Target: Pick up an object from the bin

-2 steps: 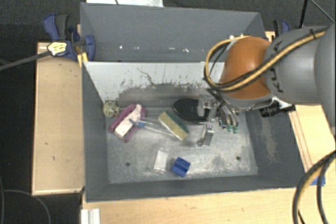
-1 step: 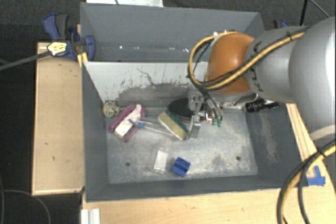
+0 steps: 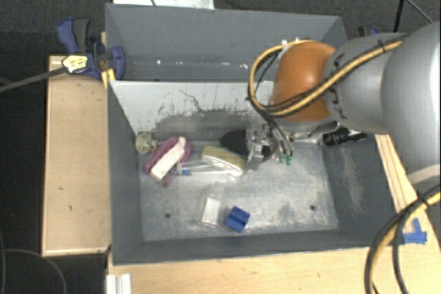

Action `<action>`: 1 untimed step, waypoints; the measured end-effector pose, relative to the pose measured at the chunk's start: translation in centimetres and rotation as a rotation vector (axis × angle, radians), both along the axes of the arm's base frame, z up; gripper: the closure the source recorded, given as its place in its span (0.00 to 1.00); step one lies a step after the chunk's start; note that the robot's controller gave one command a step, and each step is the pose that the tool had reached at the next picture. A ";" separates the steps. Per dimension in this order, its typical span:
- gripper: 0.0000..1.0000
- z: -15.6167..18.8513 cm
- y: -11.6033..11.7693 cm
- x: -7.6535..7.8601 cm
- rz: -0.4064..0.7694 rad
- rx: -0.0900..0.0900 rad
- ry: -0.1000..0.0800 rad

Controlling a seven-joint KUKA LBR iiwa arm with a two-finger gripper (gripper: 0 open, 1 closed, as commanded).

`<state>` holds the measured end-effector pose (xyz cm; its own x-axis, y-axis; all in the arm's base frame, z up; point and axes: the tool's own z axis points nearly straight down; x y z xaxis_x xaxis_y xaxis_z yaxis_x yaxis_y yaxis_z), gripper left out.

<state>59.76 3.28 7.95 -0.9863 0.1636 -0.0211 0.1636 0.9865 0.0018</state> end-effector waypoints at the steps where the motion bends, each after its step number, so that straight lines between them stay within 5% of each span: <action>1: 1.00 0.0 -0.7 -0.1 0.014 0.004 0.002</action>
Offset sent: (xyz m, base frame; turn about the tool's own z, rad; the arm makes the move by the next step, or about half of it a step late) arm -0.0082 -0.0073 -0.0095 -0.0161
